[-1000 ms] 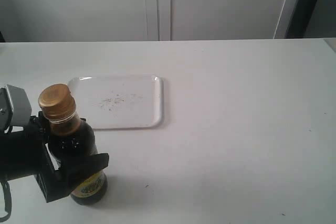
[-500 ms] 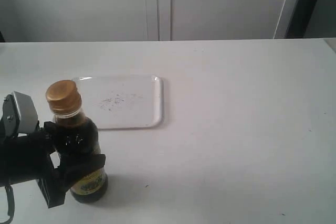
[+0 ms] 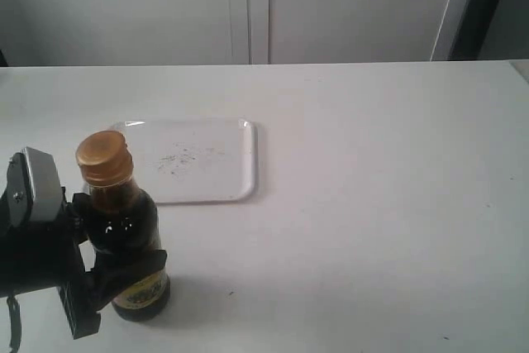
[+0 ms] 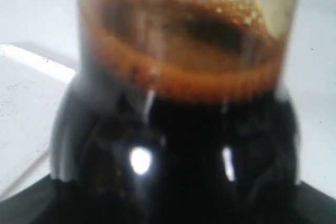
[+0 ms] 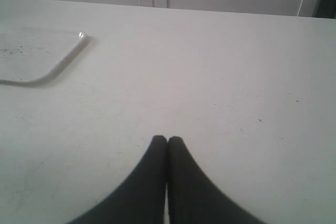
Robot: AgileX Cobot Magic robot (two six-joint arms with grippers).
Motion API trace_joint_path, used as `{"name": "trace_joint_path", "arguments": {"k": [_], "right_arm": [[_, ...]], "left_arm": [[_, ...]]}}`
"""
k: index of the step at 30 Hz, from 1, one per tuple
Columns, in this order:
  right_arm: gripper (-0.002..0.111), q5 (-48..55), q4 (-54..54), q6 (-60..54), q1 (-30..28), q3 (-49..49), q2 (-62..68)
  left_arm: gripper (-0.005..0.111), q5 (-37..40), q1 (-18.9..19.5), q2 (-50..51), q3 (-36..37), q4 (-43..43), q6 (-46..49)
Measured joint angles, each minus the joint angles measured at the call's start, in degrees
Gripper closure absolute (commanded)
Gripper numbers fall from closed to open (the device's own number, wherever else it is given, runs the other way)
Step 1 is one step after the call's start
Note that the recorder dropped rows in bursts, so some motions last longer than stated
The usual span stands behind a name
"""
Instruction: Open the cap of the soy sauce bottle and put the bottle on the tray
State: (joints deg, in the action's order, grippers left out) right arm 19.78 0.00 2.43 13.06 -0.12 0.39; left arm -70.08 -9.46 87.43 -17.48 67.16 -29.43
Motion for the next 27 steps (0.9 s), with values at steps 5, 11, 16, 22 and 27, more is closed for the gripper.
{"name": "trace_joint_path", "arguments": {"k": [5,11,16,22,27], "right_arm": [[0.108,0.0,0.0,0.0,0.0,0.0,0.0],[0.108,-3.8,-2.7,-2.4,0.0,0.0,0.0],[0.108,-16.4,-2.1,-2.8,0.0,0.0,0.0],[0.108,-28.5,0.3,6.6,0.0,0.0,0.0],[0.108,-32.6,0.7,9.1,0.0,-1.0,0.0]], "left_arm": [[0.107,0.0,0.0,0.0,0.0,0.0,0.6],[0.107,0.0,0.0,0.0,0.0,0.0,0.8],[0.107,0.0,0.0,0.0,0.0,0.0,0.8],[0.107,0.0,0.0,0.0,0.0,0.0,0.9],[0.107,0.0,0.0,0.0,0.0,0.0,0.9]]}}
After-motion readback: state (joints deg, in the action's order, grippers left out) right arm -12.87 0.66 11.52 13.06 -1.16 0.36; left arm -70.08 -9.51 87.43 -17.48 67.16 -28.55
